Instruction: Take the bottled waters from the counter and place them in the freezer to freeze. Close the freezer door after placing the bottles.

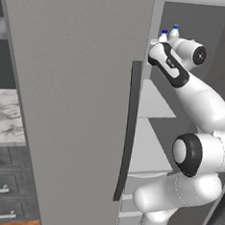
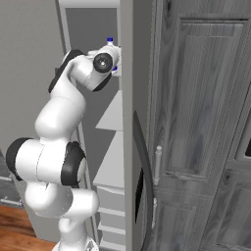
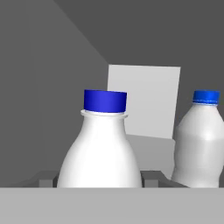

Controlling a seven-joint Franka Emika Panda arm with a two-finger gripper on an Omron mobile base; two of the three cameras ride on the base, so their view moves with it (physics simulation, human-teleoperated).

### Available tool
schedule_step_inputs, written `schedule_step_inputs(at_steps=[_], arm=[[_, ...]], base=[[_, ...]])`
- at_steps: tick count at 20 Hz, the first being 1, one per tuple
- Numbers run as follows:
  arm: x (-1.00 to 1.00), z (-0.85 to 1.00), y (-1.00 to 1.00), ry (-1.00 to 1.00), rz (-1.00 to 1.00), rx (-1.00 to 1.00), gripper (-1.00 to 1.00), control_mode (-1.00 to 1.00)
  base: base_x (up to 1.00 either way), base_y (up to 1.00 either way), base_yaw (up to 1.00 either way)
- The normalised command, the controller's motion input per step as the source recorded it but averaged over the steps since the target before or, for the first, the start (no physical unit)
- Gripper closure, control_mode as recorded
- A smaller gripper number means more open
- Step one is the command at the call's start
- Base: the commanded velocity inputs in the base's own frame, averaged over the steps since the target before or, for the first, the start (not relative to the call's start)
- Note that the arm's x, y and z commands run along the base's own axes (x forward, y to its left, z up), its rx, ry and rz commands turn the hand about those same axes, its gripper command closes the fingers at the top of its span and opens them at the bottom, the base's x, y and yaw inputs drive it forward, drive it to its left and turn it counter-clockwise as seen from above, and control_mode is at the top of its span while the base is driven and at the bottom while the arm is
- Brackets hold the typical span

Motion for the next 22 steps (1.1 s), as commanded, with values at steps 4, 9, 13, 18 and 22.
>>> schedule_step_inputs(at_steps=[4,9,13,18,22], arm=[[0.37,-0.01,0.0,0.0,0.0,0.0,1.0,-1.0],[0.34,-0.03,-0.08,0.0,0.0,0.0,1.0,-1.0],[0.32,-0.16,-0.09,0.0,0.0,0.0,1.0,-1.0],[0.13,-0.24,-0.04,0.0,0.0,0.0,1.0,-1.0],[0.0,-0.1,0.0,-0.01,0.0,0.0,1.0,-1.0]], base=[[0.0,0.0,0.0],[0.0,0.0,0.0],[0.0,0.0,0.0],[0.0,0.0,0.0],[0.0,0.0,0.0]])
